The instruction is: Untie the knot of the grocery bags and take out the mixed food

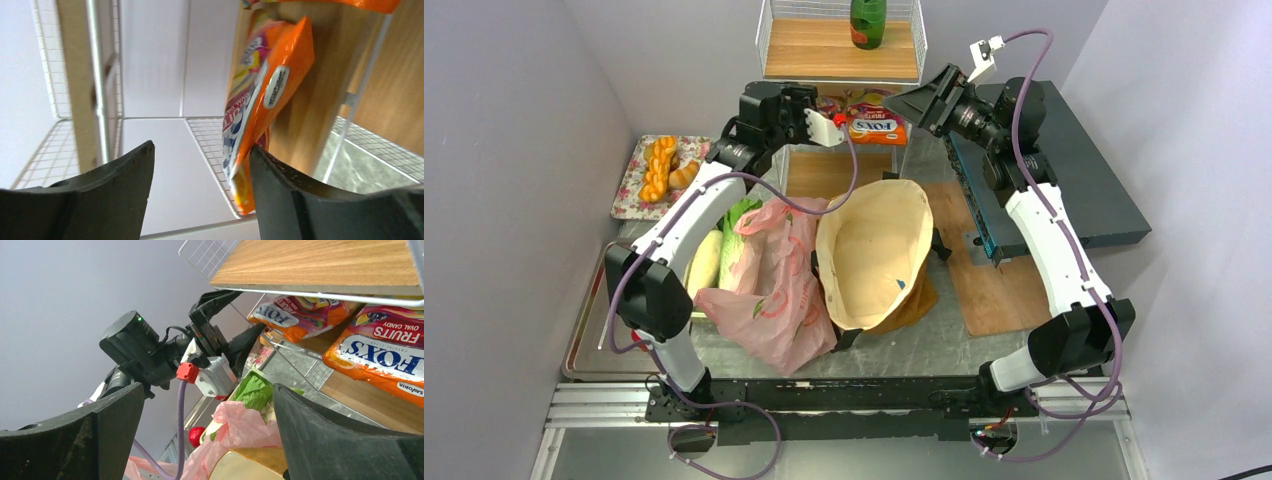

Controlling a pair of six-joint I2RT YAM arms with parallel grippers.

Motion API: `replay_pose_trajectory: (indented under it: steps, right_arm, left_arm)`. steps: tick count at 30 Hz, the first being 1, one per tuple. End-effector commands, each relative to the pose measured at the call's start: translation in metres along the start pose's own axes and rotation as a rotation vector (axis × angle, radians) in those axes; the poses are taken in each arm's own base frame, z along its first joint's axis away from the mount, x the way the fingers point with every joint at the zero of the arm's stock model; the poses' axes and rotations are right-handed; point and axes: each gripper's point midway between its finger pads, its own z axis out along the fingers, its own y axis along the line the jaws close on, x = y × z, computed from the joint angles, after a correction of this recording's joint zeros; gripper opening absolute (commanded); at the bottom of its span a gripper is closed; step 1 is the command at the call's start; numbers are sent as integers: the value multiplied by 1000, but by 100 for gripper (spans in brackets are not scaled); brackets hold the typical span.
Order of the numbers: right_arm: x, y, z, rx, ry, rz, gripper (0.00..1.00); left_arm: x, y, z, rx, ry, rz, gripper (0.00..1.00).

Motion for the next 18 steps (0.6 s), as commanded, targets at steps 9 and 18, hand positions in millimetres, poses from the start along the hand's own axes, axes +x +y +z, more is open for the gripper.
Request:
replay_pose_trajectory:
  steps: [9,18]
  right_arm:
    - [-11,17,1,-83,-11,-5,100]
    - [-9,18,2,-93,0,-8,100]
  left_arm:
    - [-22,-47,-19,269,-138,-84,69]
    - [-12,-42,-2,267,-110,-177,62]
